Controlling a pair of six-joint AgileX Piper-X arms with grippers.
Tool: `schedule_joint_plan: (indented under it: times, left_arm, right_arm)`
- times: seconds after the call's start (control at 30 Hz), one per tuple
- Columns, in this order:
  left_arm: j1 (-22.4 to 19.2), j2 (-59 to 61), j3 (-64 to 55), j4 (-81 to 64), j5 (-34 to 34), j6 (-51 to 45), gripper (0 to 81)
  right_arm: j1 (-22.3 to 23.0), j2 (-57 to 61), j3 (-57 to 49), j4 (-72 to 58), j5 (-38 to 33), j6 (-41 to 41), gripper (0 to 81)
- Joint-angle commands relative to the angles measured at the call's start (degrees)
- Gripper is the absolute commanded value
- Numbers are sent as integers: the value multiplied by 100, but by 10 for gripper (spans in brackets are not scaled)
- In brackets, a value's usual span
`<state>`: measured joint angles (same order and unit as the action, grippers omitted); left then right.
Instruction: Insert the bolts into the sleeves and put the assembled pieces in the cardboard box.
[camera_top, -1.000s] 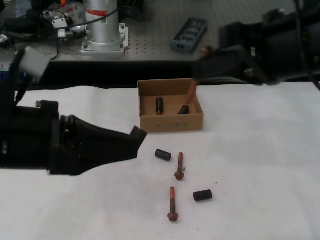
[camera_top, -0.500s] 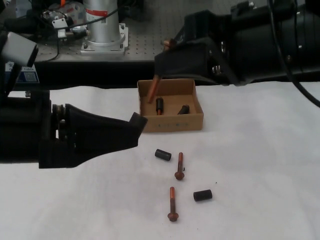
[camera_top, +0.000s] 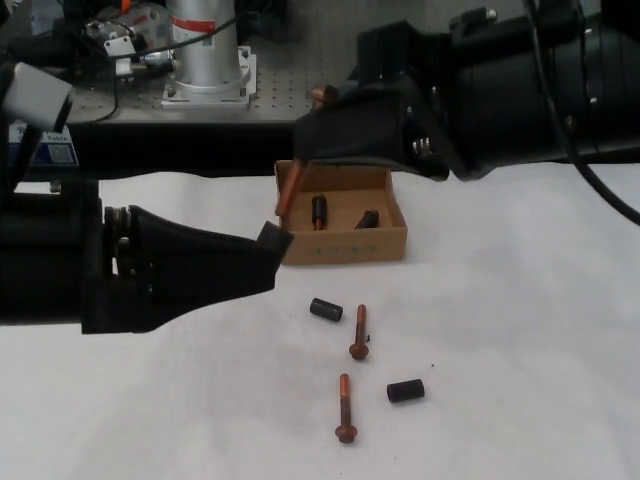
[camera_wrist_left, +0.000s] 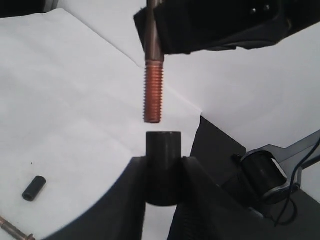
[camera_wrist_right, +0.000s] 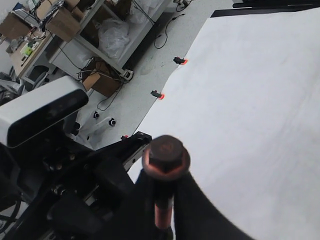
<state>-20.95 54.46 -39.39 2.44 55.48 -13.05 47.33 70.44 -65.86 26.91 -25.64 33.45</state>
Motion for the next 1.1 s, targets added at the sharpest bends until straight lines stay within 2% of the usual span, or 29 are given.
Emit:
schedule_joint_plan:
  times: [0.0,0.27,1.07]
  left_arm:
    - [15,-69,-16,-132,1,-66,7]
    - [15,-69,-16,-916,-123,-310,7]
    - [15,-69,-16,-1070,-356,-491,7]
  right_arm:
    - [17,-2,-20,-112,-85,-39,29]
    - [17,-2,-20,-112,-153,38,29]
    - [17,-2,-20,-112,-74,13,29]
